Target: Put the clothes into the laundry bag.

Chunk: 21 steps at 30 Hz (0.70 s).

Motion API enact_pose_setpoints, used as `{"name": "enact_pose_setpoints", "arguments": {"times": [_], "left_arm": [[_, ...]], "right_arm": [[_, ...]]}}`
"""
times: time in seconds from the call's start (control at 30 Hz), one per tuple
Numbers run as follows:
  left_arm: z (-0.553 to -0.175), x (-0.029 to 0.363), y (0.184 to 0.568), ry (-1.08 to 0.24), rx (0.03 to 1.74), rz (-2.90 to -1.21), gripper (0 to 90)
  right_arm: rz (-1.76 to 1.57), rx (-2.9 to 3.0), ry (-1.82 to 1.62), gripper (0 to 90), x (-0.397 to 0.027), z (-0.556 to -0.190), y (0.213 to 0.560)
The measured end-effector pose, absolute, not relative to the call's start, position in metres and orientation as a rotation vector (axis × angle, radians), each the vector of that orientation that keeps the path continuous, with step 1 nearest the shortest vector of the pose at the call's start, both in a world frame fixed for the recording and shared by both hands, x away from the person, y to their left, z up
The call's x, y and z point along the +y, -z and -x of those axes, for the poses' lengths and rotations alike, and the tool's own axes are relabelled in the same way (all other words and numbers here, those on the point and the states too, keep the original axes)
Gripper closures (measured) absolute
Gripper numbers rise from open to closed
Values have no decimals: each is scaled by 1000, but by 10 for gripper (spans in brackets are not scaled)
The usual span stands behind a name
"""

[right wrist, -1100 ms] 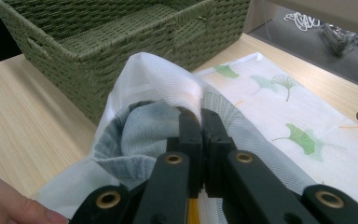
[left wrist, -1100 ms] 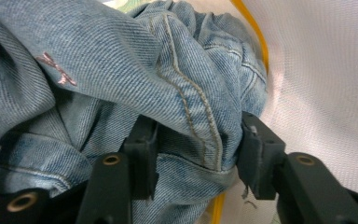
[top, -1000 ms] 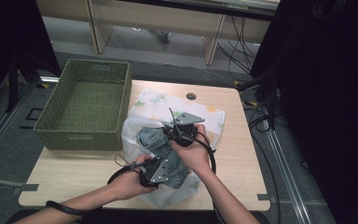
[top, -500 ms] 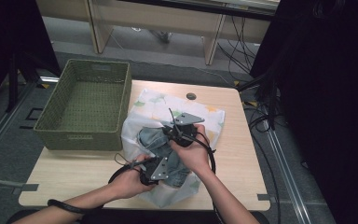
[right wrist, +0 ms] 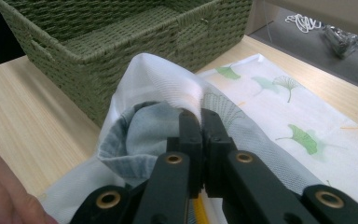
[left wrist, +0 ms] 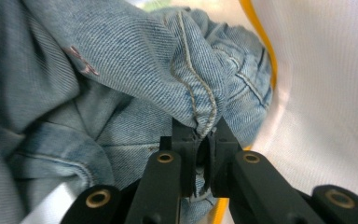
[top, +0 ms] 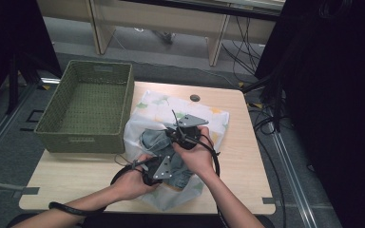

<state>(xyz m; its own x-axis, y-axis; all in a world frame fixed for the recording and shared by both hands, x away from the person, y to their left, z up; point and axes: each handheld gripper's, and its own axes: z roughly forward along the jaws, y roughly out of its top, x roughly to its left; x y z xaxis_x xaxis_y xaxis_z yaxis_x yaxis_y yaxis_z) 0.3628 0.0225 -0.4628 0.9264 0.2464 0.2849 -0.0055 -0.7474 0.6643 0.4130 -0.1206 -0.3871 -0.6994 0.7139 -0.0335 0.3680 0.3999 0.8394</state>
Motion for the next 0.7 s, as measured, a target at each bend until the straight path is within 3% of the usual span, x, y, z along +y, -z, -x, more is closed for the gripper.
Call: {"name": "enact_pose_setpoints", "arguments": {"times": [0.7], "left_arm": [[-384,42,396,-643,272,-2220,842]], "right_arm": [[-849,2205,-1312,900,-123,-403,357]]}}
